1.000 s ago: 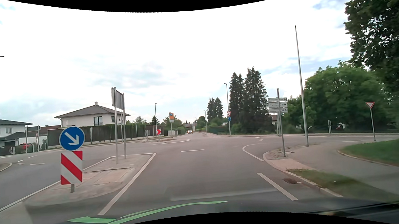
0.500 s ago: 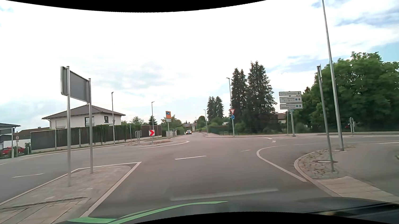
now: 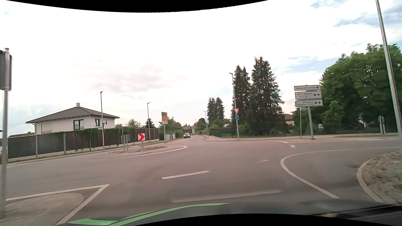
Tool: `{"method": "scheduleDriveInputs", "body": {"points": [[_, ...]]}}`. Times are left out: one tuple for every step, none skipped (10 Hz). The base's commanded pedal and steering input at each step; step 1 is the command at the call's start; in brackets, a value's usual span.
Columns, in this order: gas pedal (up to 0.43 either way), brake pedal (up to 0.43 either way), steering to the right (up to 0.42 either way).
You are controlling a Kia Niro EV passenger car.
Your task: Follow the waypoints while adhering to traffic rules and regulations
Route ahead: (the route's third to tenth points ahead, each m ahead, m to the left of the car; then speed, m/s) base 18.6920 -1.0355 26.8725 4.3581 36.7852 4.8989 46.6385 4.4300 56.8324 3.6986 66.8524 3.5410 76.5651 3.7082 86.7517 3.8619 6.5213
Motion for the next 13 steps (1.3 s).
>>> {"method": "scheduleDriveInputs", "body": {"points": [[0.039, 0.0, 0.011], [0.047, 0.0, 0.01], [0.067, 0.0, 0.01], [0.079, 0.0, 0.009], [0.079, 0.0, 0.007], [0.079, 0.0, 0.006], [0.079, 0.0, 0.004], [0.079, 0.0, 0.001], [0.079, 0.0, 0.0], [0.098, 0.0, -0.001], [0.098, 0.0, -0.002], [0.11, 0.0, -0.004], [0.11, 0.0, -0.013]]}}
